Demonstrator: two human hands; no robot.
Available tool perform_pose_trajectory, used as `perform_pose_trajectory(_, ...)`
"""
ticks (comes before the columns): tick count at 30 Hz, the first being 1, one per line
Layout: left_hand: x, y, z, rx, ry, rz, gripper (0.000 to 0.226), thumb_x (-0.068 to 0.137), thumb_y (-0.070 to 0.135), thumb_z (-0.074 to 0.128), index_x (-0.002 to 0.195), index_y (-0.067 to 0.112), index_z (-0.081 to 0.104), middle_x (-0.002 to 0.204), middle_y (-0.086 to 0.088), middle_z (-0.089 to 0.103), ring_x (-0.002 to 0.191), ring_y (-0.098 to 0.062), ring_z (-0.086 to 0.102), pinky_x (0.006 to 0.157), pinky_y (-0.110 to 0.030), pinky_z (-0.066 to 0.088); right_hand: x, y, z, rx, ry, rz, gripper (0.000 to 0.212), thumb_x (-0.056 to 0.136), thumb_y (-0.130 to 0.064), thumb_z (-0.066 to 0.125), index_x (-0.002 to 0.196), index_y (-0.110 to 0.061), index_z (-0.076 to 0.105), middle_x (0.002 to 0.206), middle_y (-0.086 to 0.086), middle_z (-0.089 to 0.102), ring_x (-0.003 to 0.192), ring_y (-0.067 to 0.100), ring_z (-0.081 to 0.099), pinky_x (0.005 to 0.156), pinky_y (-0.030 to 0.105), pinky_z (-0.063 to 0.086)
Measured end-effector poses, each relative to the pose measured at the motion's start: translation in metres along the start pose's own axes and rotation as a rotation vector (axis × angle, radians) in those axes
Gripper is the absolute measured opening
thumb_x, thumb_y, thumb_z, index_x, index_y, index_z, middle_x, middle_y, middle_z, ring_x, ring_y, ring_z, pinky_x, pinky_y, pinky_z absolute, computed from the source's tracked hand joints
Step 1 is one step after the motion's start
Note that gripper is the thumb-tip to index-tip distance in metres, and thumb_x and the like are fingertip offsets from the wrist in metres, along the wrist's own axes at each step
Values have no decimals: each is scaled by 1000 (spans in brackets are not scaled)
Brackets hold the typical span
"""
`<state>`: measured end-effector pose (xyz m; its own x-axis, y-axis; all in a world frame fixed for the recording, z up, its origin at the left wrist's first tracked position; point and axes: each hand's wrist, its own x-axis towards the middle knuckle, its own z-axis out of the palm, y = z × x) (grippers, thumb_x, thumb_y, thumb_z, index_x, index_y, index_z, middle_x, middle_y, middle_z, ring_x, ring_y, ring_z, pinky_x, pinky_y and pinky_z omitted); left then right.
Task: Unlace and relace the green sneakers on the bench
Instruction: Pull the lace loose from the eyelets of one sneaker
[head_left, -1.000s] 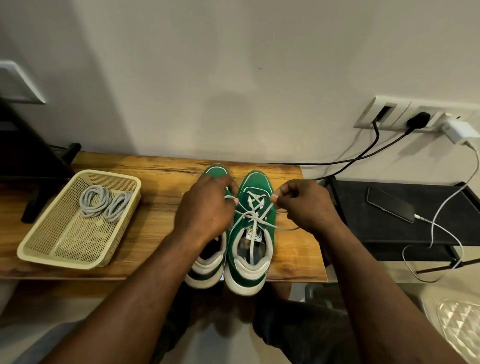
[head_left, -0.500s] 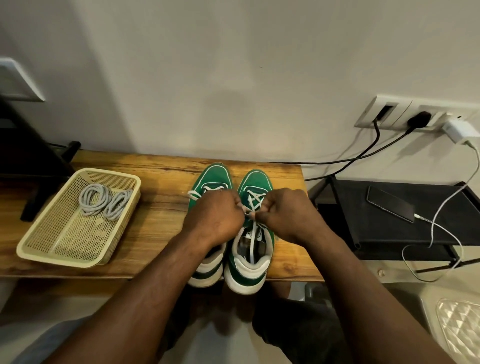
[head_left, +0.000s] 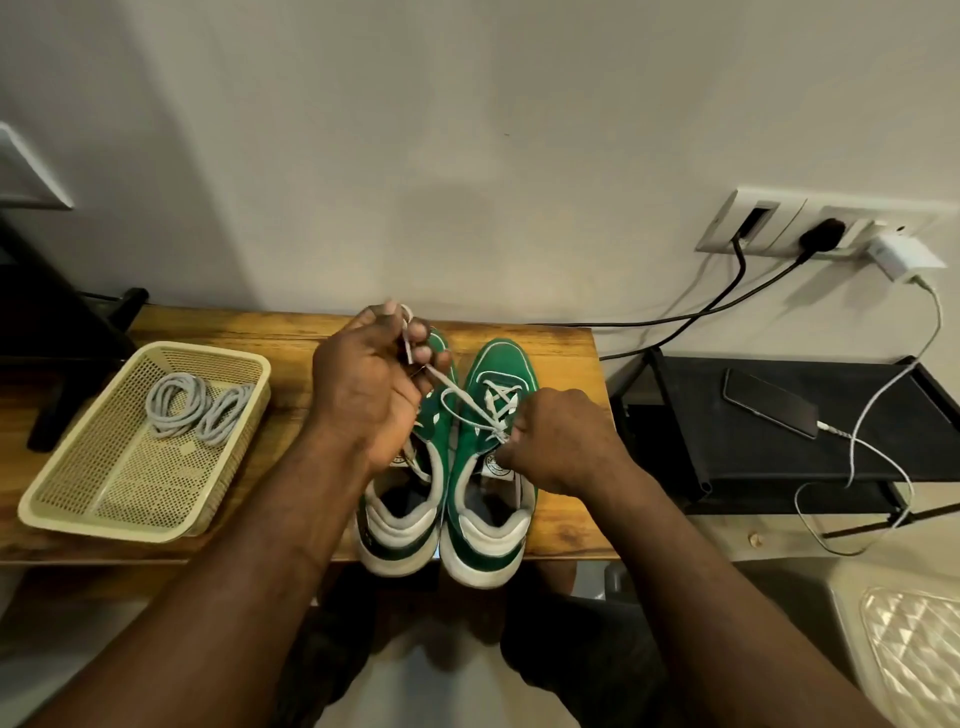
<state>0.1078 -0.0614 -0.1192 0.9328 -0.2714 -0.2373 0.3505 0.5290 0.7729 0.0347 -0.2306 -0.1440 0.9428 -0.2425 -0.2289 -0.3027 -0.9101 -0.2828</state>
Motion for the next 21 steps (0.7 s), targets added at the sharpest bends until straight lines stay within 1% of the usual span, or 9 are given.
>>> perform_pose_trajectory(1,3,1,-4,170,31,19,21,109,17,49,89,15,57,71,1,58,60,-13,51,66,-34,53,0,1,0,4,4,-5,27,80,-42,76,73,-25,55,75,-1,59,67,16,54,49,26,30)
perform_pose_trajectory(3,6,-3,-10,844,37,93,12,105,24,60,93,20,60,75,4,60,64,-15,53,64,-31,45,-1,0,1,-7,18,-20,26,80,-41,76,74,-25,56,77,0,61,70,19,57,50,26,31)
perform_pose_trajectory(5,1,-13,-12,1395,-129,90,12,99,32,70,103,26,61,87,5,65,75,-15,61,64,-29,43,-1,-1,2,-44,42,-40,23,81,-41,76,78,-24,60,80,1,63,74,20,59,51,27,32)
perform_pose_trajectory(8,-8,-34,-8,1782,-359,5,22,95,37,75,113,26,69,106,1,69,94,-20,65,75,-30,46,1,1,3,-45,69,-48,31,80,-46,77,71,-24,57,78,2,62,74,23,59,52,28,33)
perform_pose_trajectory(11,-9,-46,-3,1883,-318,147,16,98,32,69,111,23,74,102,-1,69,91,-20,63,74,-31,46,3,4,-1,127,21,-8,40,76,-53,80,66,-18,63,70,5,66,69,22,63,56,33,46)
perform_pose_trajectory(12,-10,-48,-2,1878,-298,171,15,99,30,67,112,24,74,101,0,69,90,-19,63,73,-32,48,2,3,-7,286,-3,19,39,79,-46,79,68,-11,65,69,10,67,67,22,64,60,36,50)
perform_pose_trajectory(14,-10,-50,-2,1871,-277,165,13,99,30,68,110,26,74,100,1,69,92,-19,65,78,-35,54,-2,2,-23,807,-54,80,25,85,-24,70,75,-2,65,68,12,65,65,22,62,61,37,54)
perform_pose_trajectory(17,-9,-50,-6,1844,-256,133,8,97,29,70,103,27,76,96,0,71,89,-21,66,76,-33,53,-6,6,-43,1345,-16,46,11,76,-19,59,77,-8,60,71,4,62,63,13,60,56,28,50)
perform_pose_trajectory(21,-4,-44,-7,1604,-180,128,10,96,28,72,87,27,74,94,8,74,88,-15,67,76,-28,50,-3,18,-42,1302,153,162,15,91,-10,52,79,-10,60,74,-1,66,72,16,60,65,31,48)
